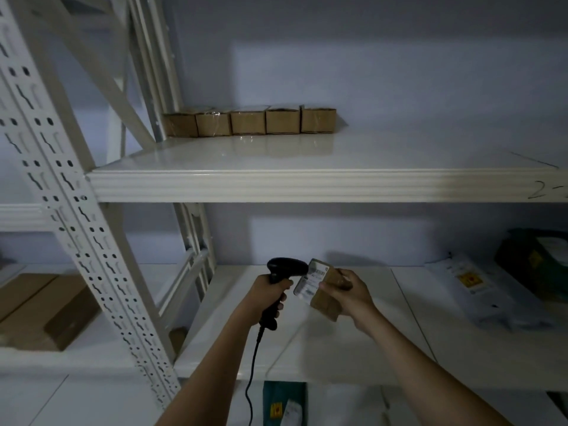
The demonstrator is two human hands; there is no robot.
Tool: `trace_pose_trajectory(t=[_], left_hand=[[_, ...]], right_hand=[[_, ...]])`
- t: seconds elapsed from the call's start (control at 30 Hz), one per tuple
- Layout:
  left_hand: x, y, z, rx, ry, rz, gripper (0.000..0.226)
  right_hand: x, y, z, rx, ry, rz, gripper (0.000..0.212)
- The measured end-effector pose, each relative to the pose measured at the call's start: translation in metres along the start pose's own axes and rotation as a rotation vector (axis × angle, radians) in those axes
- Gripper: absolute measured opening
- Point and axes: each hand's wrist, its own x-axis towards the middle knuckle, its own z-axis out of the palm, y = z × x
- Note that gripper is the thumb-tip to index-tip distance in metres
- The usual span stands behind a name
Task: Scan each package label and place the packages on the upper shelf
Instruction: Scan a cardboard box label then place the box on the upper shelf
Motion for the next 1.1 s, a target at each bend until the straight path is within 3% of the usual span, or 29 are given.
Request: trace_pose_trajectory(t=[0.53,1.1], left_hand=[[-0.015,0.007,0.008,0.056,-0.014,0.009,0.018],[-0.008,0.012,0.006,0.108,-0.034,0.010,0.017]], right_hand=[[0.000,-0.011,-0.015,-0.172,-0.033,-0.131,0.048],[0.006,-0.007,-0.005,-0.167,-0.038,-0.111,0.045]])
